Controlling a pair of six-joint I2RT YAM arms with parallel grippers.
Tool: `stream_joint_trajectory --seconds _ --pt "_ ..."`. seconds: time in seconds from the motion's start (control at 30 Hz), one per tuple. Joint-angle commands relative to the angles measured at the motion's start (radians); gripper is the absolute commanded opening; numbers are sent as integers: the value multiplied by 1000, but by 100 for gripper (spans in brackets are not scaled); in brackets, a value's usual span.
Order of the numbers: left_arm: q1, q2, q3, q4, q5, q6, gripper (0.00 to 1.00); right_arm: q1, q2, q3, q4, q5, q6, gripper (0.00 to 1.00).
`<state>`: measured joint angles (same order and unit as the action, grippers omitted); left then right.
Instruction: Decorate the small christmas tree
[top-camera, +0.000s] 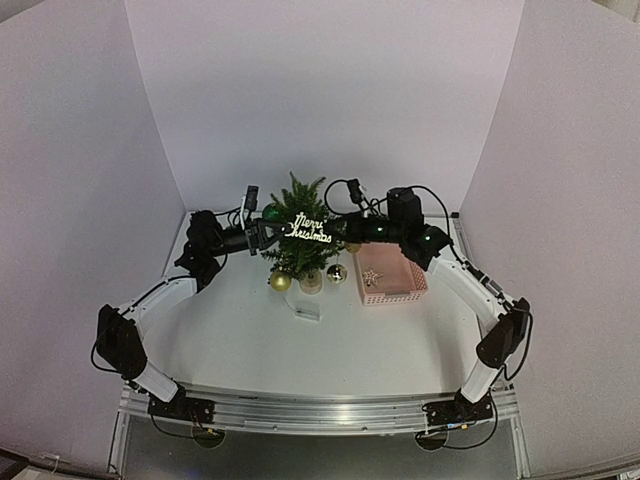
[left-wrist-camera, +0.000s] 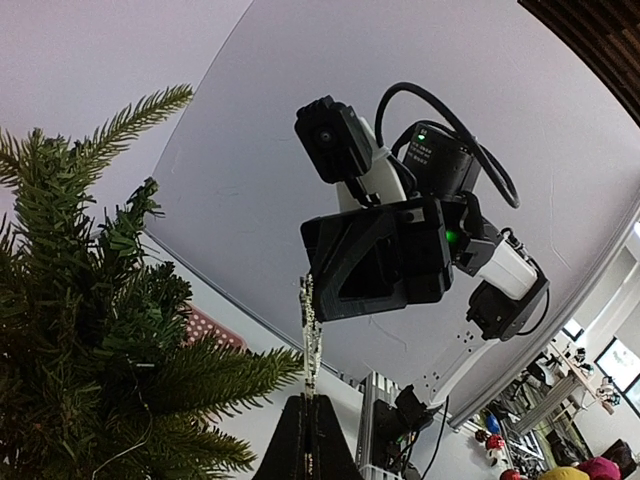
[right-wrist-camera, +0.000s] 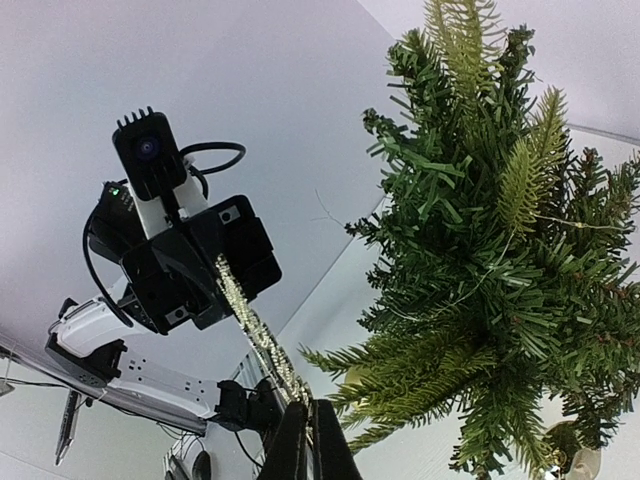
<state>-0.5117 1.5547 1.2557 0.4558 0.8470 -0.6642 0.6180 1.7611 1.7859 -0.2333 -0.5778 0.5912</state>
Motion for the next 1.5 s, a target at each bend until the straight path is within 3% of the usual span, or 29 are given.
stream_joint_trajectory --seconds 0.0,1.47 --pt "-6 -5 -25 42 -24 -3 0 -7 -14 -9 33 -21 3 0" --pt "-34 -24 -100 1 -25 183 0 -17 37 -7 48 45 -6 1"
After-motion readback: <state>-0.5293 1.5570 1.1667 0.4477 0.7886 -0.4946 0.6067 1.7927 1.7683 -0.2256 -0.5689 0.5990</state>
